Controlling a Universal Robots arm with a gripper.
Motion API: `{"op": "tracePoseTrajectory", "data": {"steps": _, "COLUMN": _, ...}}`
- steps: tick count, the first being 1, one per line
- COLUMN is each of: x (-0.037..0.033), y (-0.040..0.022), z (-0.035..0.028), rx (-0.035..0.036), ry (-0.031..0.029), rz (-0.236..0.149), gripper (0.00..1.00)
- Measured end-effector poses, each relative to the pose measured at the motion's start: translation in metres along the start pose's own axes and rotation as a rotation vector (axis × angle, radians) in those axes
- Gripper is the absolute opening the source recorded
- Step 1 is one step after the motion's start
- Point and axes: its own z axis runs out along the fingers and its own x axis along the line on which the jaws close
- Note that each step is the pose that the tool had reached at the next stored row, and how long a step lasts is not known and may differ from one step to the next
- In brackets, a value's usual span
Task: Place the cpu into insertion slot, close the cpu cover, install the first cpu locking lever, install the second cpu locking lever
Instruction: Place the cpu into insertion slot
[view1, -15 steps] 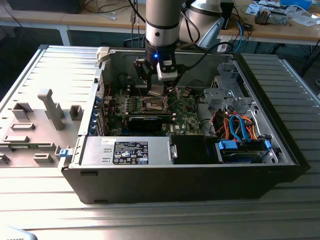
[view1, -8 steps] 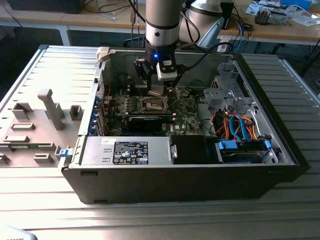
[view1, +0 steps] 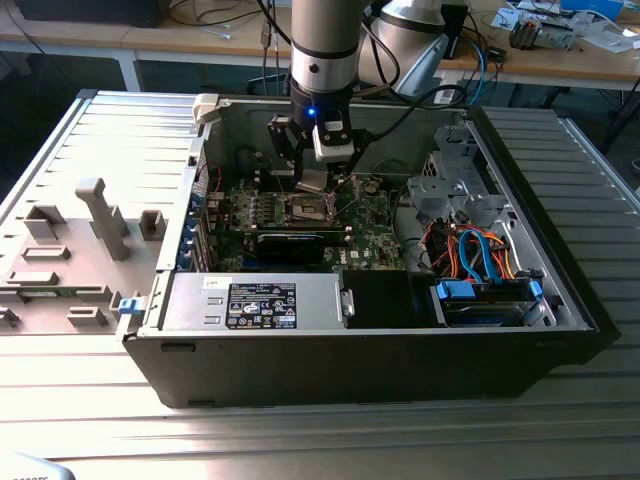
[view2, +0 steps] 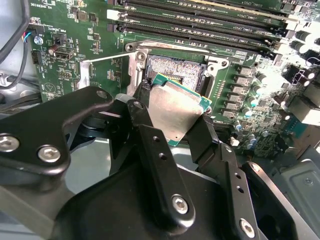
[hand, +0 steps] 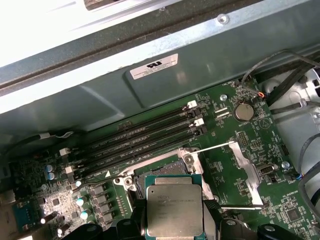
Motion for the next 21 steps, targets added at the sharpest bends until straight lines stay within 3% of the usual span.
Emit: {"op": "tracePoseTrajectory", "data": {"steps": 21, "x": 0.0, "y": 0.0, "z": 0.0001, "rx": -0.0003, "ry": -0.0012, "rz": 0.016, "gripper": 0.54}}
